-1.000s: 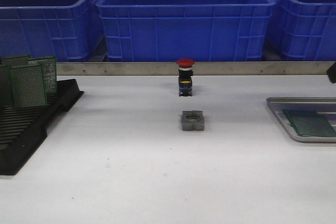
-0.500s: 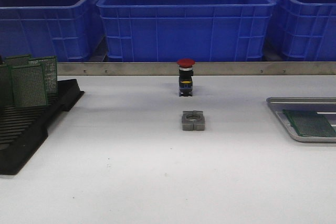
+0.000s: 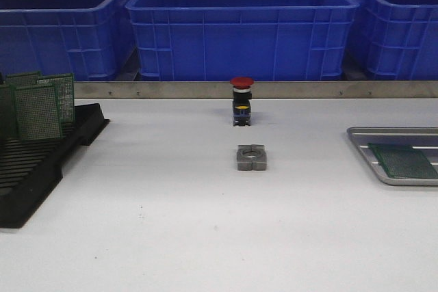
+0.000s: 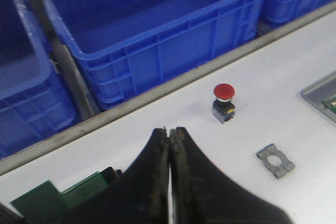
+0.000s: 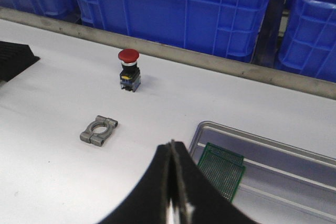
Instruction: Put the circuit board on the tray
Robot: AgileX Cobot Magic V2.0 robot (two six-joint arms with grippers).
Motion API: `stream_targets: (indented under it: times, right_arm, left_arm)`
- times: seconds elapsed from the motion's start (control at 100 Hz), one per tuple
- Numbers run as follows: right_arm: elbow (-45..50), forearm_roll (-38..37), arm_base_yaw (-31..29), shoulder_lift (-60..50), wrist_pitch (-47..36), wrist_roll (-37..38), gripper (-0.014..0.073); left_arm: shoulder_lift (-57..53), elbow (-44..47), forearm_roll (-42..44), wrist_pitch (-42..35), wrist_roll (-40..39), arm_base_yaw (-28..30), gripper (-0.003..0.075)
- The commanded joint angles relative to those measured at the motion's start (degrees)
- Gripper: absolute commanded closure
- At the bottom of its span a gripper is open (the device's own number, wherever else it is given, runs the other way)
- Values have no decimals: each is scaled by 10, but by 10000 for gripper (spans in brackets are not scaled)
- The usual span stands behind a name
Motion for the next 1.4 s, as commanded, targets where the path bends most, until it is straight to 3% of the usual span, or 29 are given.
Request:
stream_targets:
  times: [0.0, 0.13, 0.29, 0.52, 0.74, 1.39]
  right_arm:
    - [10, 29, 1, -57, -27, -7, 706]
    - [37, 29, 0, -162, -28, -7, 706]
    - [46, 29, 0, -267, -28, -7, 706]
    - [46, 28, 0, -320, -27, -7, 706]
    - [46, 28, 0, -320, -5, -7, 706]
    - [46, 28, 0, -320, 13, -7, 706]
  left_arm:
    - [-71, 54, -18, -107, -7, 2, 741]
    - [-170, 168, -21, -185, -7, 2, 741]
    - [-290, 284, -21, -227, -7, 2, 741]
    - [-430, 403, -45, -279, -7, 2, 741]
    - [-482, 436, -45, -278, -7, 2, 741]
    - [-482, 443, -45, -278, -7, 2, 741]
